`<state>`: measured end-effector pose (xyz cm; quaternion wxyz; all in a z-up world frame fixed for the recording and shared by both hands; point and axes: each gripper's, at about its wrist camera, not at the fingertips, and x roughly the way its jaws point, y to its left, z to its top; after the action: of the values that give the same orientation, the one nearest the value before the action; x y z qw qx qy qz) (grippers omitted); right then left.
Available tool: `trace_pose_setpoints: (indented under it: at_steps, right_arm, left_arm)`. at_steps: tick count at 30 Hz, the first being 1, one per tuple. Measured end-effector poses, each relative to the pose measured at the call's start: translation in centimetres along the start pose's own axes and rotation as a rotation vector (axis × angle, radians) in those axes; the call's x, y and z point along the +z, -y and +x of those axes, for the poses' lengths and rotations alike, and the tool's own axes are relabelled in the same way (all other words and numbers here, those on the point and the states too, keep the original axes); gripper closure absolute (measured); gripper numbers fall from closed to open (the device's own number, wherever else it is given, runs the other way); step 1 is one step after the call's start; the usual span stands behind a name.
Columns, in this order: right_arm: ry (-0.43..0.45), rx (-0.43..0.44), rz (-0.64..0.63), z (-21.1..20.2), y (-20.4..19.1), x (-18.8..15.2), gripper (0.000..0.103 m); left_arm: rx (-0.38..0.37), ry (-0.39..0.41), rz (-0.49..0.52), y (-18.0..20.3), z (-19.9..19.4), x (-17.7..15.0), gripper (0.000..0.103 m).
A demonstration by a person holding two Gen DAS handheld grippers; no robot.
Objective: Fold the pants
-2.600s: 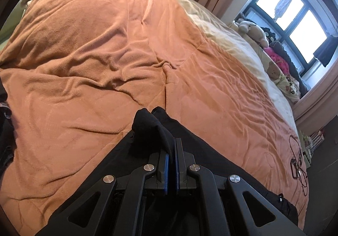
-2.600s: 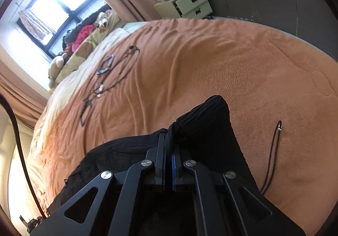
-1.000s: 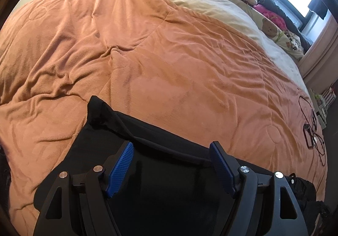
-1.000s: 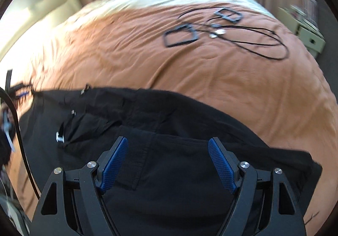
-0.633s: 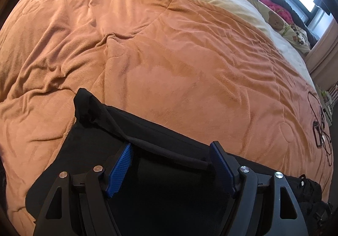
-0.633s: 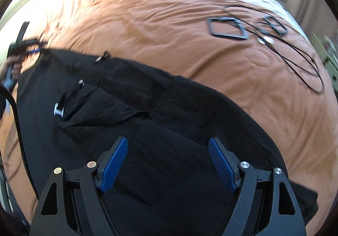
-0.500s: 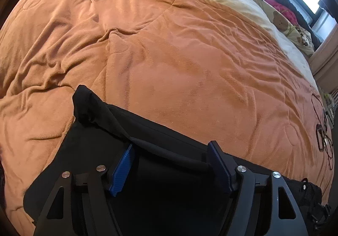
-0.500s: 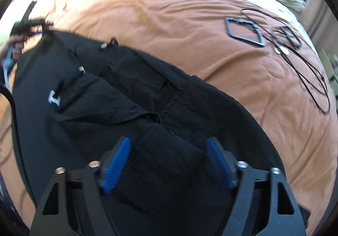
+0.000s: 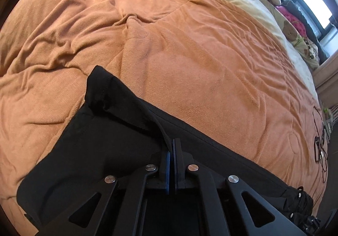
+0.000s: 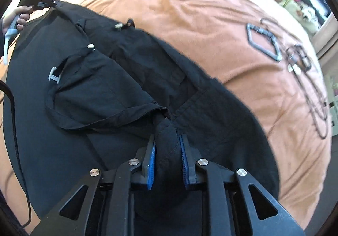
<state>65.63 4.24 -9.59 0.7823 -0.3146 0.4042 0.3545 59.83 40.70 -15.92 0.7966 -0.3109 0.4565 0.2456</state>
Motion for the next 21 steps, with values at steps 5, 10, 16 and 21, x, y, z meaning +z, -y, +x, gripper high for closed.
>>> trace_pose_setpoints:
  at_steps: [5, 10, 16, 21]
  right_arm:
    - [0.094, -0.061, 0.051, -1.7, -0.1, 0.9, 0.087]
    - [0.134, -0.165, 0.098, -0.5, -0.2, 1.6, 0.087]
    - [0.106, -0.192, 0.152, 2.9, -0.1, 2.5, 0.087]
    - [0.062, -0.206, 0.225, 5.4, 0.7, 2.8, 0.07]
  left_arm:
    - [-0.019, 0.013, -0.012, -0.1, -0.6, 0.3, 0.101]
    - [-0.039, 0.013, -0.035, 0.1, -0.3, 0.7, 0.101]
    - [-0.014, 0.022, -0.016, 0.7, 0.5, 1.0, 0.101]
    - [0.008, -0.012, 0.004, 0.8, 1.5, 1.4, 0.097]
